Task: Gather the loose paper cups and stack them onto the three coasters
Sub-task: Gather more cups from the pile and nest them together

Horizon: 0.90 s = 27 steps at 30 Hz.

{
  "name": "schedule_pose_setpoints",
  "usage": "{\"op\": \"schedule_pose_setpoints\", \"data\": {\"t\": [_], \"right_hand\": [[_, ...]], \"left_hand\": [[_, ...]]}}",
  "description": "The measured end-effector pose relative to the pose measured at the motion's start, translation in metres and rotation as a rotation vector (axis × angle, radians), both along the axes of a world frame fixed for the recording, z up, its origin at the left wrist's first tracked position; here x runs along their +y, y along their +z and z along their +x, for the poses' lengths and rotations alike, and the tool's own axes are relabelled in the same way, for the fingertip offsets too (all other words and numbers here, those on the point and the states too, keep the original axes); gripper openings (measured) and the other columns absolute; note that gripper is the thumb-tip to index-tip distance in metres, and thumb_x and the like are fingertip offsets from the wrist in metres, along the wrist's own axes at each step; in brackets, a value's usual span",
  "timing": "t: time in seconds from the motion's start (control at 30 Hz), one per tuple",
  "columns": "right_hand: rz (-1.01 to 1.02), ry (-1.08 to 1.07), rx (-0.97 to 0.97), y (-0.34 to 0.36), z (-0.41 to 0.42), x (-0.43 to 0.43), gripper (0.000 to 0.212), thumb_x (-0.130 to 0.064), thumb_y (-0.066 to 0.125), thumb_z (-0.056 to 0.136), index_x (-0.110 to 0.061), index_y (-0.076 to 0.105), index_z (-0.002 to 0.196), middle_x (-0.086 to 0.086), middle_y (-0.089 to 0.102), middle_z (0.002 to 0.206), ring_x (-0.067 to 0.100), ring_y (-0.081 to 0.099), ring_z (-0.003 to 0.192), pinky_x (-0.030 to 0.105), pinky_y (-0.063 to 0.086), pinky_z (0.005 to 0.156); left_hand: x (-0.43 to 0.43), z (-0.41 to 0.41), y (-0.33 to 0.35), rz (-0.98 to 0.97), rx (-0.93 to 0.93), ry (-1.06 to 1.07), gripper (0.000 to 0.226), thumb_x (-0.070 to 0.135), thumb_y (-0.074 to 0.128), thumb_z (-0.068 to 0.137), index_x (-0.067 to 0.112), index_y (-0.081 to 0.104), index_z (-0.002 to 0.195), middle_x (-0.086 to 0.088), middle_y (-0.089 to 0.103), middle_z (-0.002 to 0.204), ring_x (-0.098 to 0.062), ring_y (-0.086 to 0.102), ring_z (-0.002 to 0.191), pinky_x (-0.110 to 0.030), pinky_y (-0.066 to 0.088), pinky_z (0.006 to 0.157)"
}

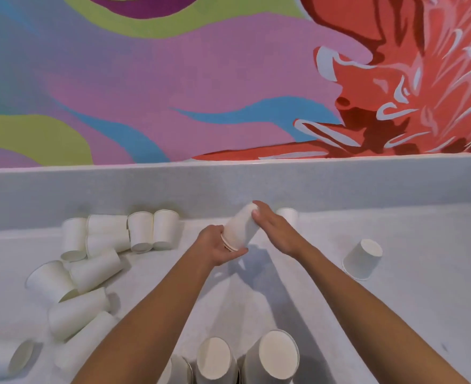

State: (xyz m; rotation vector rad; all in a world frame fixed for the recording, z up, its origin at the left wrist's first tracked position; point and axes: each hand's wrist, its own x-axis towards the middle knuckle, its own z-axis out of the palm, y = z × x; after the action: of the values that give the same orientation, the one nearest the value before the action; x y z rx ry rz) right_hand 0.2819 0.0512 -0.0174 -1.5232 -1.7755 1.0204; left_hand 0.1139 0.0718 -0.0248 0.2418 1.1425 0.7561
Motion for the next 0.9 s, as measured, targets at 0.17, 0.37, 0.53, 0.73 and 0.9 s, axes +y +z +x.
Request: {"op": "schedule_pose_setpoints", "data": {"t": [0.17,0.37,0.53,0.73,0.9], "right_hand": [[0.135,-0.602,-0.471,-0.036,0.028,0.031,0.053,-0.049,0.048,0.093,-0.017,0.042,0.135,0.008,0.045,0.137,0.029,0.042,0.124,0.047,0.038,0.099],[-0.176,-0.667,-0.406,-0.062,0.033,0.051,0.096,-0.056,0.070,0.075,-0.010,0.021,0.144,0.014,0.044,0.138,0.034,0.041,0.129,0.048,0.038,0.099],[-0.301,-0.720,-0.299,-0.077,0.021,0.060,0.086,-0.044,0.077,0.071,-0.008,0.028,0.132,0.014,0.056,0.124,0.034,0.050,0.119,0.044,0.042,0.097],[-0.176,-0.388,0.078,-0.054,0.022,0.056,0.059,-0.015,0.077,0.075,-0.015,0.042,0.122,0.011,0.059,0.112,0.026,0.061,0.094,0.034,0.049,0.072],[-0.253,0.014,0.111,-0.015,0.028,0.043,0.052,-0.020,0.071,0.084,-0.032,0.041,0.125,0.005,0.060,0.112,0.024,0.067,0.093,0.036,0.058,0.076]], "left_hand": [[0.012,-0.001,-0.009,0.075,0.074,0.075,0.041,0.006,0.036,0.101,0.001,0.037,0.142,-0.022,0.036,0.150,-0.036,0.051,0.118,-0.040,0.050,0.076],[0.021,-0.013,-0.030,0.118,0.227,-0.009,0.084,0.042,0.094,0.045,0.003,0.057,0.111,-0.022,0.053,0.120,-0.032,0.057,0.096,-0.040,0.057,0.085],[0.025,-0.023,-0.036,0.069,0.026,0.112,0.049,0.008,0.064,0.079,0.004,0.045,0.125,-0.022,0.046,0.140,-0.035,0.050,0.106,-0.050,0.050,0.078],[0.027,-0.030,-0.031,0.014,0.052,0.160,0.024,0.007,0.040,0.097,0.004,0.051,0.119,-0.019,0.053,0.122,-0.035,0.053,0.096,-0.047,0.047,0.078],[0.021,-0.044,-0.027,0.043,0.124,0.165,0.031,0.006,0.050,0.093,0.009,0.044,0.123,-0.017,0.048,0.129,-0.039,0.046,0.118,-0.054,0.049,0.088]]}}
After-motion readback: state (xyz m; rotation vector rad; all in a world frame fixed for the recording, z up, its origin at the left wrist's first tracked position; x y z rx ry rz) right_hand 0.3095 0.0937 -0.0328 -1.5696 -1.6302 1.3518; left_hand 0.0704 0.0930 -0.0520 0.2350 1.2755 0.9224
